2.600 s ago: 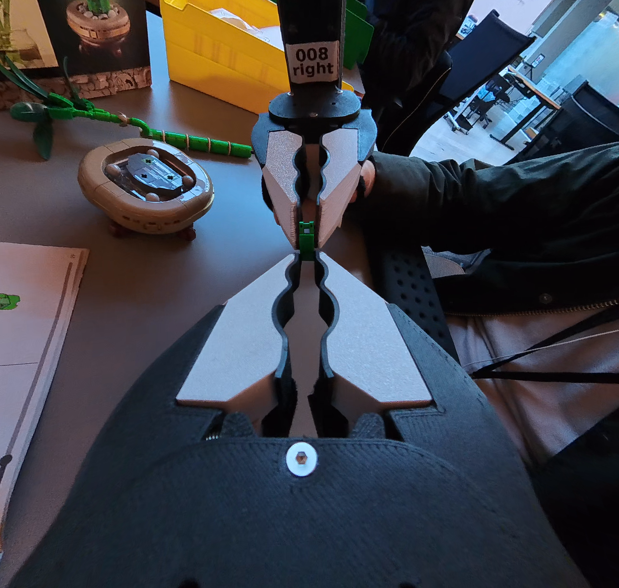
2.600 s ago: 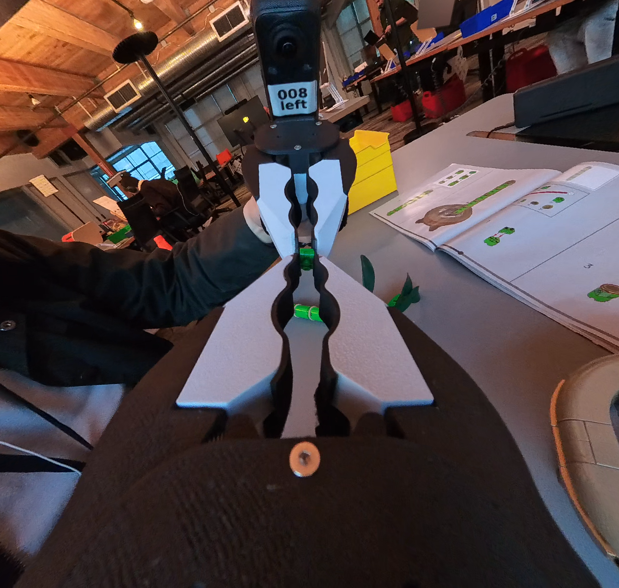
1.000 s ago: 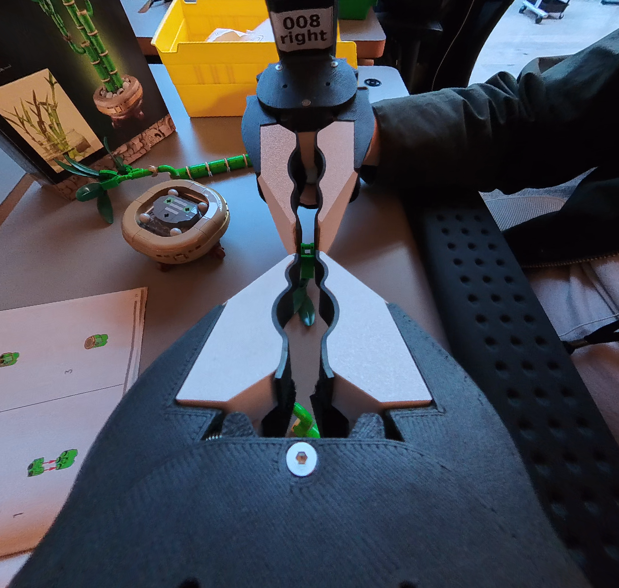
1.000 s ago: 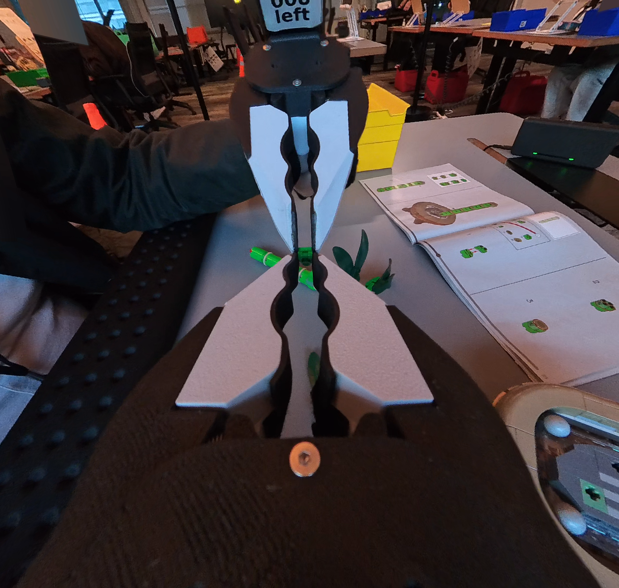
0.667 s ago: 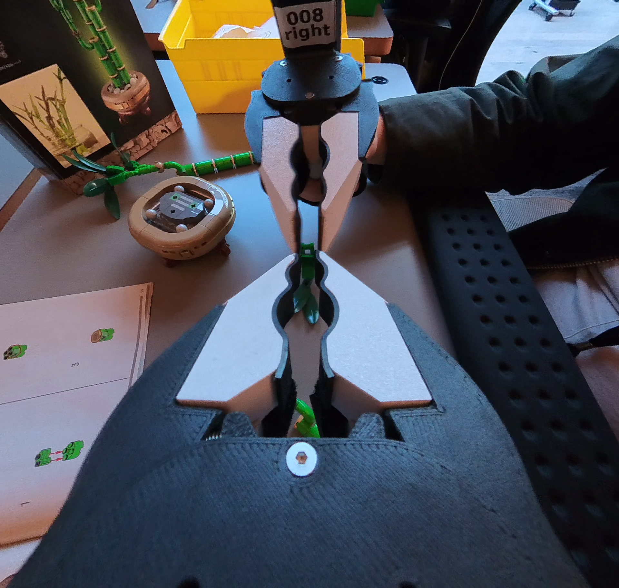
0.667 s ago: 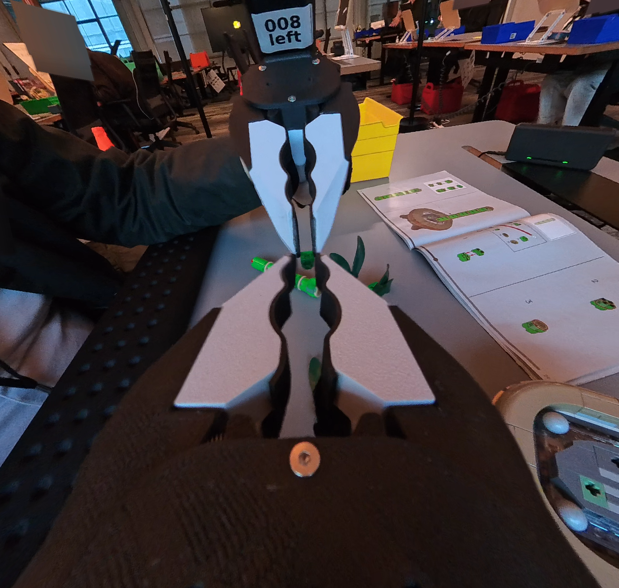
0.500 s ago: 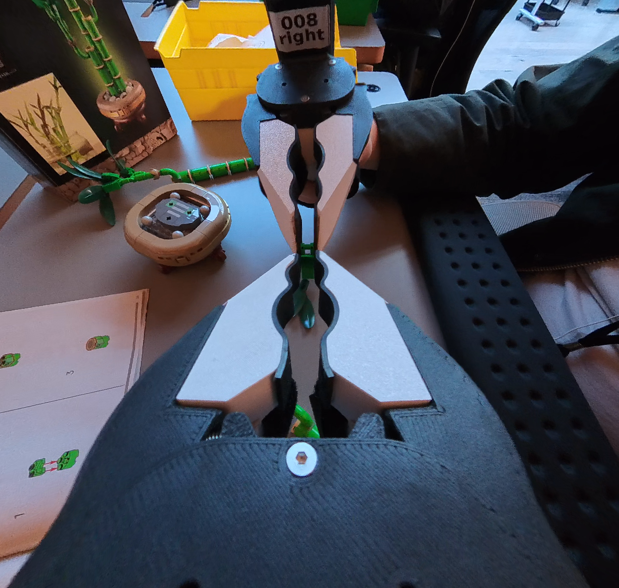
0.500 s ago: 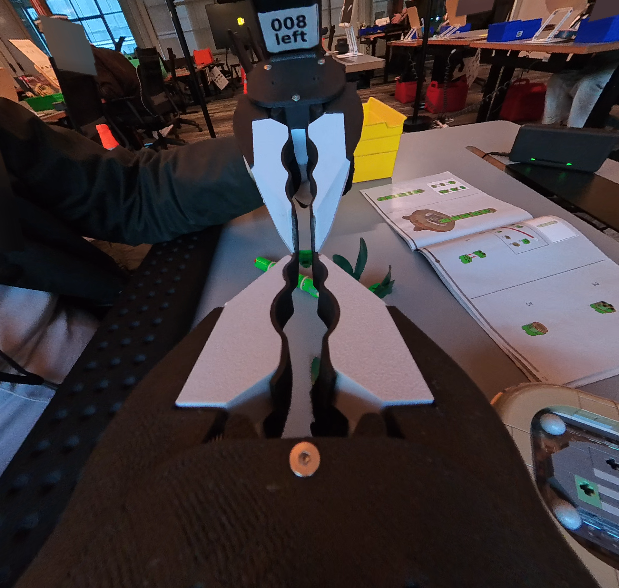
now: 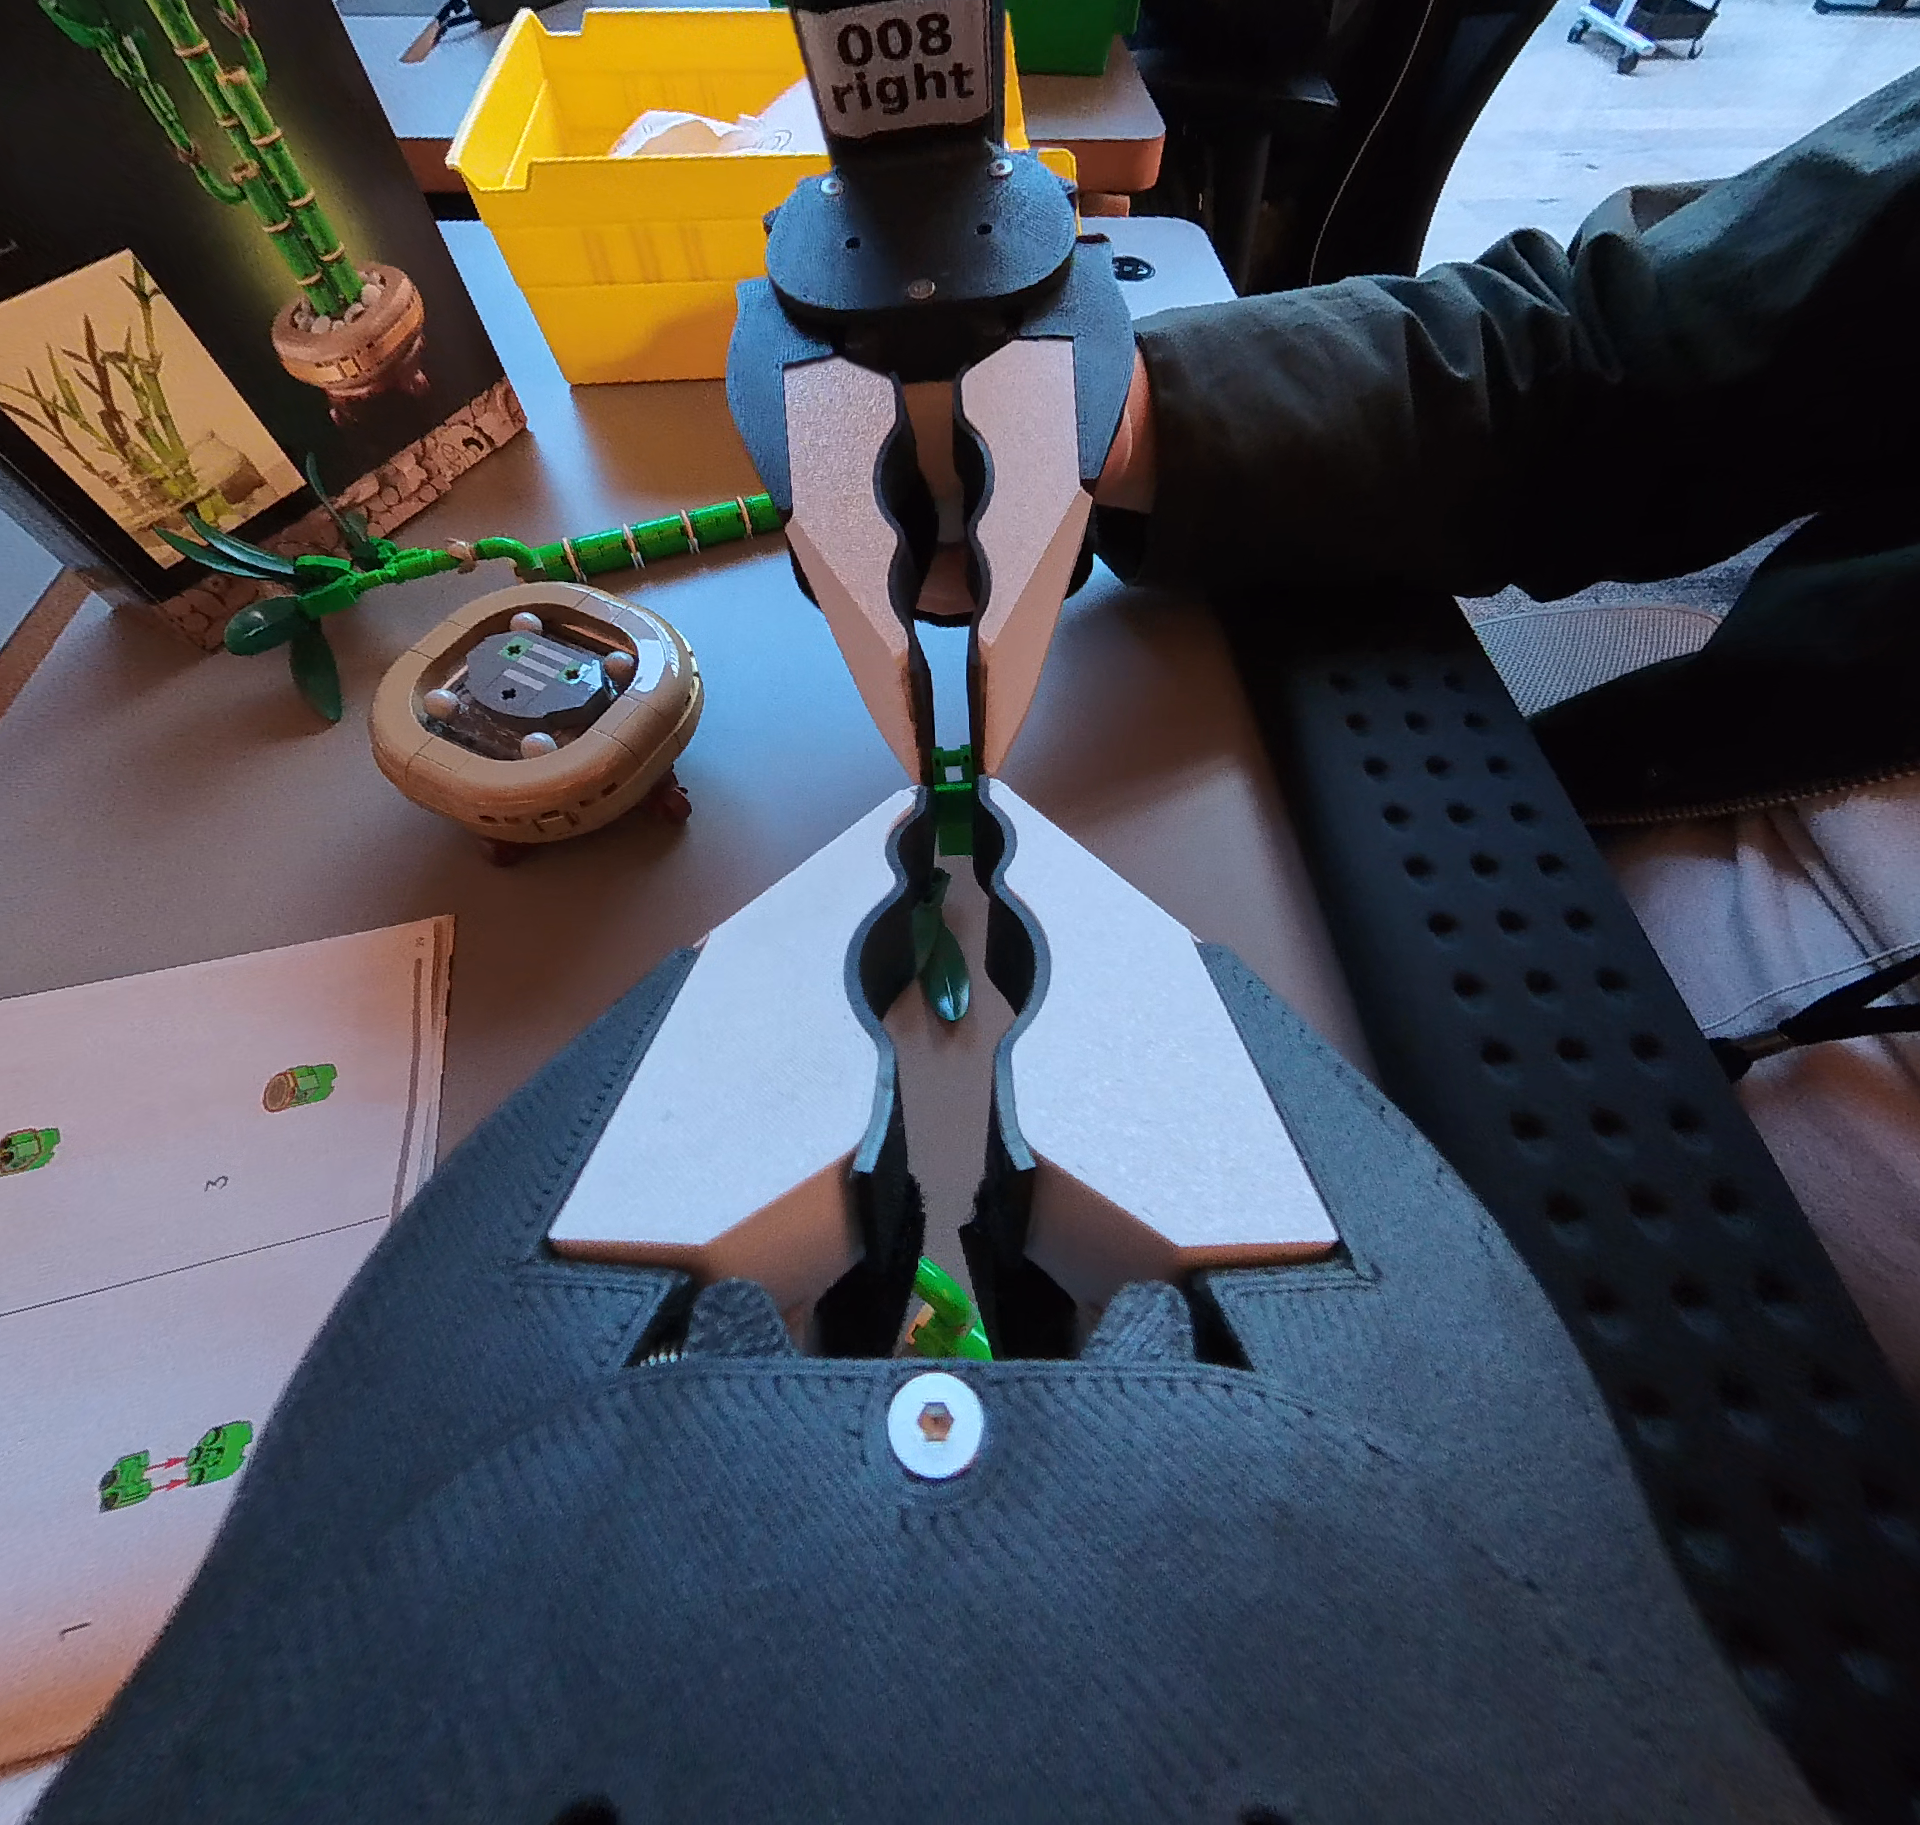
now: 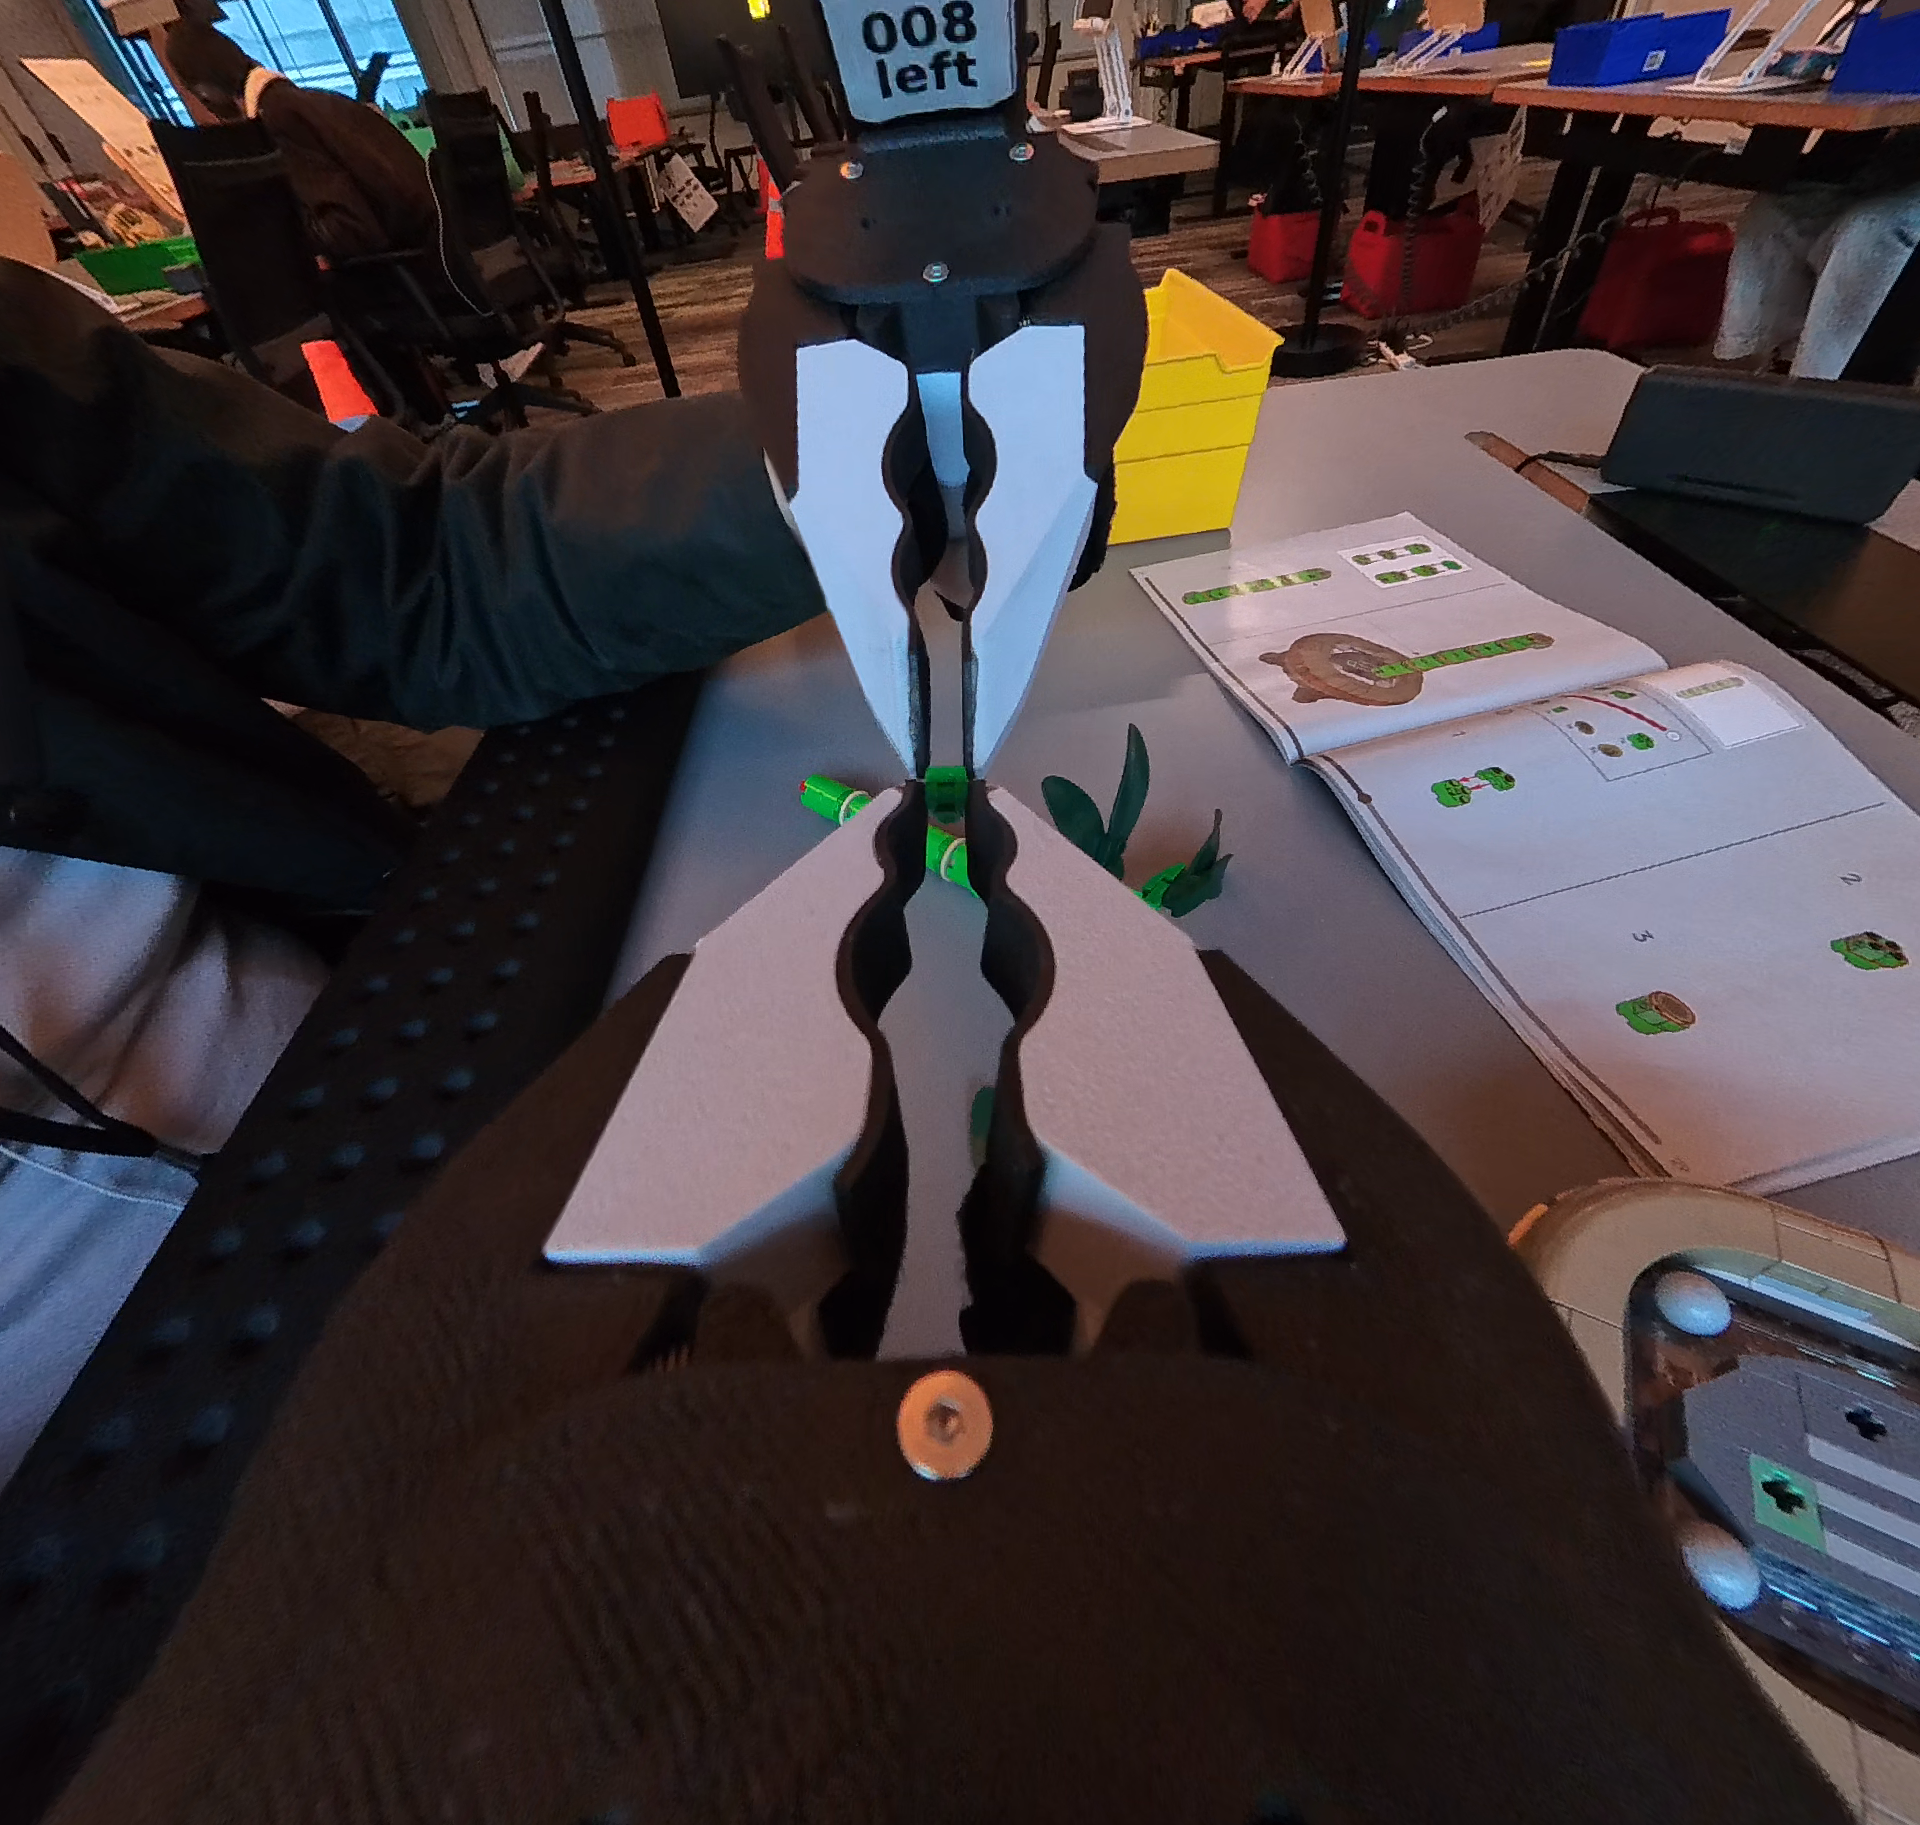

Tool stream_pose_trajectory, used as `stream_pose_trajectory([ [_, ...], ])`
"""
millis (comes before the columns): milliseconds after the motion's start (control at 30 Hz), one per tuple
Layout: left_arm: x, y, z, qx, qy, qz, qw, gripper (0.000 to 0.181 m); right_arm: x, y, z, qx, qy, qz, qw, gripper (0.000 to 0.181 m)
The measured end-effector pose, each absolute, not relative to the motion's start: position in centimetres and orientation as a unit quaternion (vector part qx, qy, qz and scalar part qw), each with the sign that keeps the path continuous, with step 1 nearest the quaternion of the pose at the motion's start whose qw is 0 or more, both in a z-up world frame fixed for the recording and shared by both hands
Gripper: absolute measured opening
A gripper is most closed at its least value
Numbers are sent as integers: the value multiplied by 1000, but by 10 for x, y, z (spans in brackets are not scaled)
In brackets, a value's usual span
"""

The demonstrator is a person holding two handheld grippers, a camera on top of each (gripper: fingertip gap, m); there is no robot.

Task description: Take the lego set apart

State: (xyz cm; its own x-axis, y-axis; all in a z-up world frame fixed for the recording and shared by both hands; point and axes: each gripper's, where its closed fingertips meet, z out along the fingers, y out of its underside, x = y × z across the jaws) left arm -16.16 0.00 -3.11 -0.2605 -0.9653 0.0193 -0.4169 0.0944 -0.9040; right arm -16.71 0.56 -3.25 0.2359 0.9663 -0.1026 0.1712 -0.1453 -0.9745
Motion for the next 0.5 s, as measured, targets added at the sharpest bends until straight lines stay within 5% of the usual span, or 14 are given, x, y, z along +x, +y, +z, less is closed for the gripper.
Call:
stream_pose_trajectory([
  [233,-199,26,22,-504,587,-513,371,0,-138,16,-9,-620,-395,454,504,7],
  [333,-178,22,10,-511,583,-502,385,25,-149,11,-15,-620,-405,459,490,7],
  [500,-153,4,-16,-519,621,-465,359,18,-157,9,-22,-625,-420,444,486,7],
])
